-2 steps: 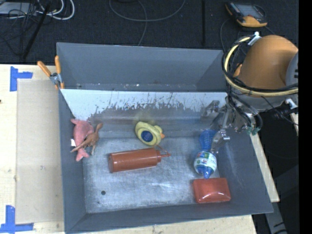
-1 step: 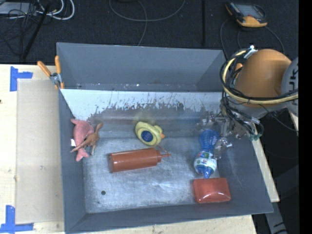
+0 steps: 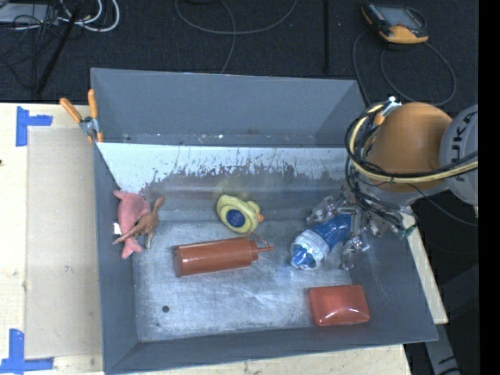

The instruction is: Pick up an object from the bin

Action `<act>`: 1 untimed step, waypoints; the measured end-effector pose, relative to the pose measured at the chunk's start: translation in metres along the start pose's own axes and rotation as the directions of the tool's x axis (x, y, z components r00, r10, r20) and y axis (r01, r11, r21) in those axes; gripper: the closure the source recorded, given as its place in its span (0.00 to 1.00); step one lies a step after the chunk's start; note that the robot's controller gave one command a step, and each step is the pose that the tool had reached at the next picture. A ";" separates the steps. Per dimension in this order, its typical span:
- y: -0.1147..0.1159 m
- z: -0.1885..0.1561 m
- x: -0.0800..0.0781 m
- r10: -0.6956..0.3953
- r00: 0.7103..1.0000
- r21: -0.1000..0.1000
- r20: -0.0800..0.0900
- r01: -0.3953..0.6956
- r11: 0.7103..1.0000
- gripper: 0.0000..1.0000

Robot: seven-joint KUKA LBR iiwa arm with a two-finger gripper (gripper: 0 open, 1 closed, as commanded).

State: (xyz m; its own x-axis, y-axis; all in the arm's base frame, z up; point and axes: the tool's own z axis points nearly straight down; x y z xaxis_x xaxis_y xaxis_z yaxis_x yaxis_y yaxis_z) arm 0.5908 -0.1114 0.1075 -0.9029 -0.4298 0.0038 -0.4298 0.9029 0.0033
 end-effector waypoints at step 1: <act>-0.026 -0.024 0.019 -0.341 0.940 0.004 0.004 0.341 0.940 0.00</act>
Offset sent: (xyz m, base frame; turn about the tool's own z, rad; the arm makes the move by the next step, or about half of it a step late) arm 0.0205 -0.0208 -0.0375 -0.3932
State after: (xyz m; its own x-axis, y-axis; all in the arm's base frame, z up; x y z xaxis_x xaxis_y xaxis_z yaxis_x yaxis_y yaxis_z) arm 0.5851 -0.1429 0.1313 -0.7023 -0.7118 -0.0019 -0.7119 0.7023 -0.0001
